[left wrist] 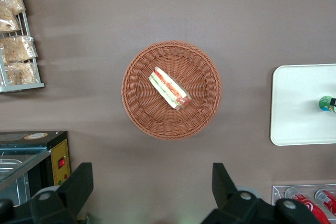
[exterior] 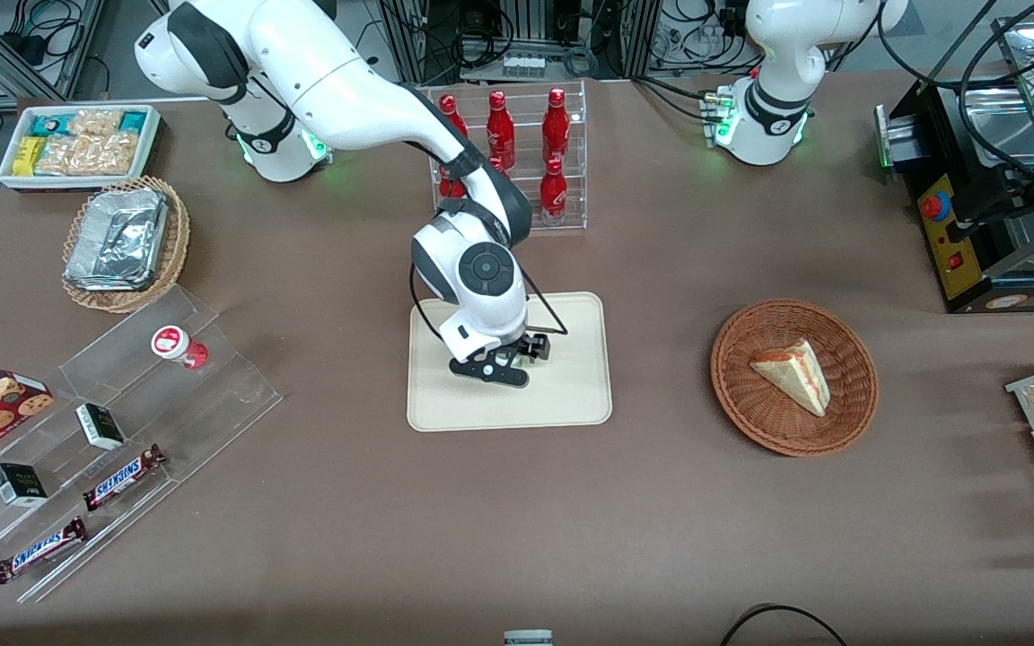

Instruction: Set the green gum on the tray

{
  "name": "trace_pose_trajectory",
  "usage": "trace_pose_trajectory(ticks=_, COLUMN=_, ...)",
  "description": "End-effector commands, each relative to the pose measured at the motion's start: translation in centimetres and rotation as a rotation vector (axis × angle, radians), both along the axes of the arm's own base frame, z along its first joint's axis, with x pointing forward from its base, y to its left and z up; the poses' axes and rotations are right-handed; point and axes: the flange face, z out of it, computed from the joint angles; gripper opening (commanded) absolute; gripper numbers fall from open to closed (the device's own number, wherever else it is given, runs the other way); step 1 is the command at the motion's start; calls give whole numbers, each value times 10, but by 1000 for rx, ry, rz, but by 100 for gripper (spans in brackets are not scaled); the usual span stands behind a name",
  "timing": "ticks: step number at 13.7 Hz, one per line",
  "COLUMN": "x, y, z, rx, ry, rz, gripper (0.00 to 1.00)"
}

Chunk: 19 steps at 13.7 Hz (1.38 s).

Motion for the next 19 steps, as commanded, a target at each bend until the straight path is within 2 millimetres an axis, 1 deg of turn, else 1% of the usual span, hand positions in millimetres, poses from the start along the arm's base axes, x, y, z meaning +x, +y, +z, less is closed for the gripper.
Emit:
trace_pose_trajectory(ticks=1, x=6, y=-4, z=13, rx=1, ry=13, rz=30, gripper=99)
trace_pose_trajectory(ticks=3, x=8, y=-11, z=34, rx=-7, ry=28, rz=73, gripper=99)
trace_pose_trajectory(ticks=4, x=11, y=-18, z=47, rx=-13, ry=38, rz=88, gripper=99)
trace_pose_trajectory(ticks=5, x=17, y=-31, z=60, rx=-16, ry=53, rz=103, gripper=99)
trace_pose_trajectory(ticks=8, x=27, y=-65, z=103, rx=-20, ry=107, rz=187, gripper=99)
trace_pose_trajectory(ticks=9, x=32, y=-81, z=118, rx=-19, ry=119, rz=208, gripper=99)
trace_pose_trajectory(ticks=10, x=39, y=-101, z=131, rx=-18, ry=136, rz=223, gripper=99)
trace_pose_trajectory(ticks=12, x=52, y=-137, z=151, rx=-12, ry=158, rz=257, gripper=99)
trace_pose_trajectory(ticks=15, x=71, y=-195, z=177, rx=5, ry=177, rz=288, gripper=99)
trace_pose_trajectory(ticks=19, x=82, y=-262, z=209, rx=28, ry=195, rz=300, gripper=99)
